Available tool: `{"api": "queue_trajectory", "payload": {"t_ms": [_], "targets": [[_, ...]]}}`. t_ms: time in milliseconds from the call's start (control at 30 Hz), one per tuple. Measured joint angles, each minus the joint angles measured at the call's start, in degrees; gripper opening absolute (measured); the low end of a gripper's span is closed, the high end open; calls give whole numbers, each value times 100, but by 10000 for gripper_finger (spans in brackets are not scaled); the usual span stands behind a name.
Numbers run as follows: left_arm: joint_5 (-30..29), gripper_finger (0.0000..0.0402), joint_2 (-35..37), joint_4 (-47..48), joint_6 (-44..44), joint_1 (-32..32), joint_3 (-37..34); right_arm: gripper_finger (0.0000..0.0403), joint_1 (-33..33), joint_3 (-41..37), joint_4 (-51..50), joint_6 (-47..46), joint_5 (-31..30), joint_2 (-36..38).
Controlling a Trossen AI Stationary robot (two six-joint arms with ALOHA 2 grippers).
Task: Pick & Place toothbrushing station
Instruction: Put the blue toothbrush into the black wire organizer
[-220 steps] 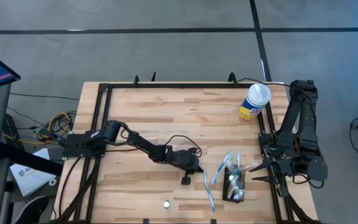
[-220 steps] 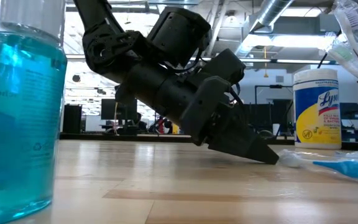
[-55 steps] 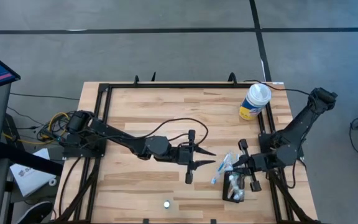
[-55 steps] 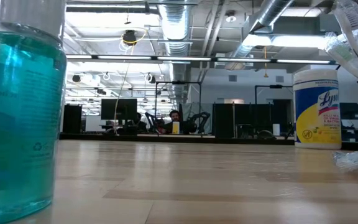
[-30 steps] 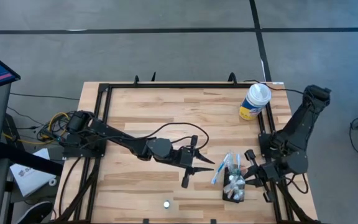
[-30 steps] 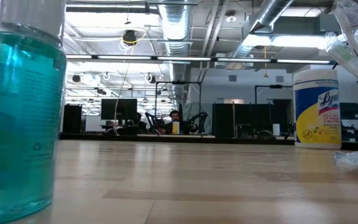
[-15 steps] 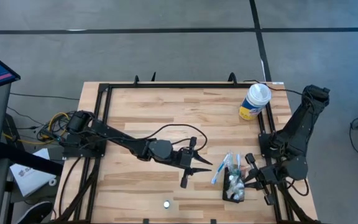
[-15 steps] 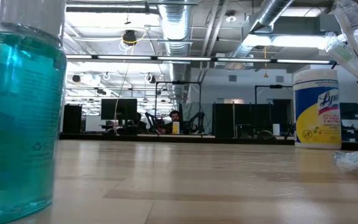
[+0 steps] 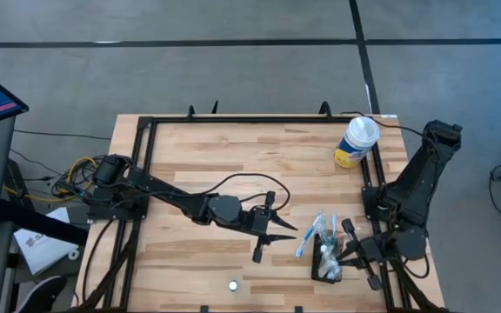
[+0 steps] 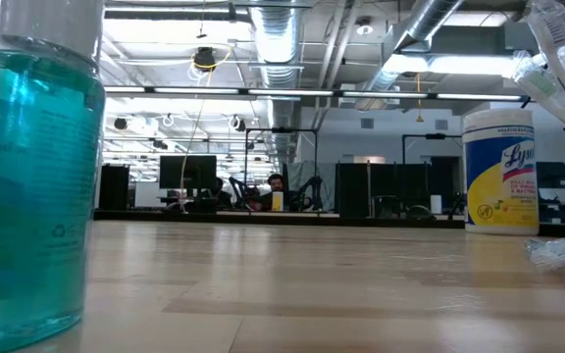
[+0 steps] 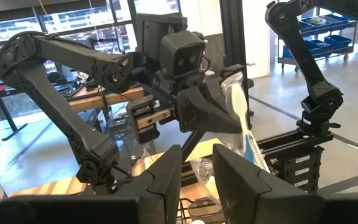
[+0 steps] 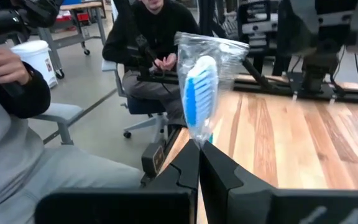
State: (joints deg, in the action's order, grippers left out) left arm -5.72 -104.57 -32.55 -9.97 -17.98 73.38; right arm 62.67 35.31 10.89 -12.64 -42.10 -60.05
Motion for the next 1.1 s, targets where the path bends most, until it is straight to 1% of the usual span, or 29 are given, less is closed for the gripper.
{"api": "queue_trajectory", "payload": {"t_ms": [300,467,567,667,867,1100], "targets": [[0,88,0,6,93,0,0,0,168,0,-168,-112,-7,0],[0,88,0,13,148,0,0,0,444,0,-283,-126,-470,0],[0,88,0,13,148,0,0,0,530,0,-467,-369,-640,0],[-2,88,0,15,148,0,0,0,549,0,-607,-560,-666,0],[-1,88,0,17,148,0,0,0,546,0,-614,-584,-670,-30],[0,88,0,21,148,0,0,0,540,0,-594,-750,-686,-416]]}}
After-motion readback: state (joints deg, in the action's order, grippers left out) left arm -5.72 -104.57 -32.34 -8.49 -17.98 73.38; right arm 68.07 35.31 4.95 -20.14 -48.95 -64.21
